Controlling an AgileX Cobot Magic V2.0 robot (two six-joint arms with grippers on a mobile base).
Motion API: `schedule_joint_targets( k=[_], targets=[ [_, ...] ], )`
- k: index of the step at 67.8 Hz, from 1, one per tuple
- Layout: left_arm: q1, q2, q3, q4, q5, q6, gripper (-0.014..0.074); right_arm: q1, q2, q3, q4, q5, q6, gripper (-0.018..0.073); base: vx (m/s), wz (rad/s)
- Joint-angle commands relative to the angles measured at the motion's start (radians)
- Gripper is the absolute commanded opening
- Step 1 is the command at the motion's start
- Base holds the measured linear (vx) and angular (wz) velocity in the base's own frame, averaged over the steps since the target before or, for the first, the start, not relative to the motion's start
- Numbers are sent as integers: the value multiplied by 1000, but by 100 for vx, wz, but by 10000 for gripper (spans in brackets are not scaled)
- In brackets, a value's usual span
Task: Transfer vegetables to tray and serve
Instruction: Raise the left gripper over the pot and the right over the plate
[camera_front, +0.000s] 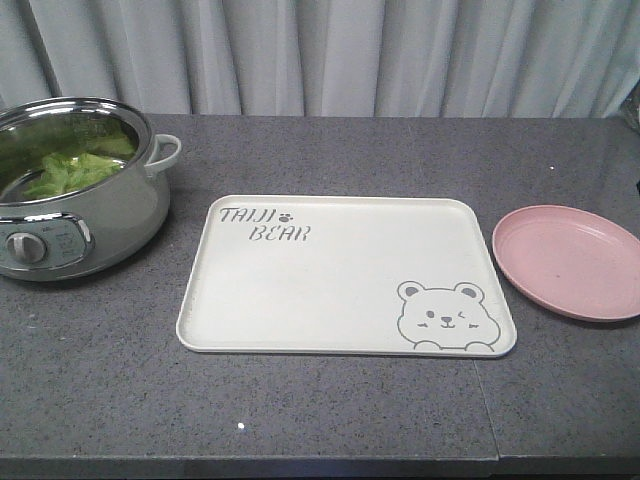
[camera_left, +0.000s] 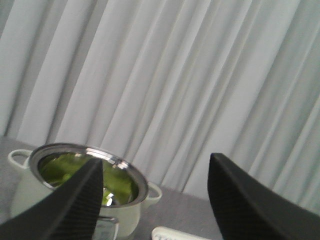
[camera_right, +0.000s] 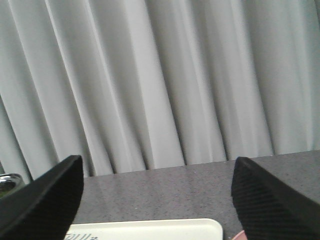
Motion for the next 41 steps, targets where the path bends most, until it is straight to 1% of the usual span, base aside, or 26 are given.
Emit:
schedule_joint_targets(
  k=[1, 3, 6, 9, 13, 21, 25, 31, 41],
  targets=[
    [-2, 151, -152, 2, 99, 123, 452, -3, 42, -97, -62, 12, -8, 580, 0, 0],
    [-2, 204, -198, 2, 135, 164, 452, -3, 56, -118, -71, 32, -8, 580, 0, 0],
    [-2, 276, -258, 2, 174, 204, 452, -3, 74, -141, -74, 58, -8, 580, 0, 0],
    [-2, 340, -309, 2, 192, 222, 452, -3, 87, -152, -74, 74, -8, 580, 0, 0],
    [-2, 414, -361, 9, 173, 231, 452, -3, 97, -154, -72, 85, -8, 580, 0, 0],
    [-2, 509, -393, 2, 65, 225, 450, -3, 100, -154, -67, 112, -8, 580, 0, 0],
    [-2, 549, -419, 2, 50, 226, 450, -3, 100, -154, -69, 114, -10, 580, 0, 0],
    [-2, 640, -505, 5, 102, 232, 450, -3, 100, -154, -69, 132, -13, 580, 0, 0],
    [-2, 857, -756, 11, 261, 332, 450, -3, 100, -154, -69, 161, -20, 580, 0, 0]
  ],
)
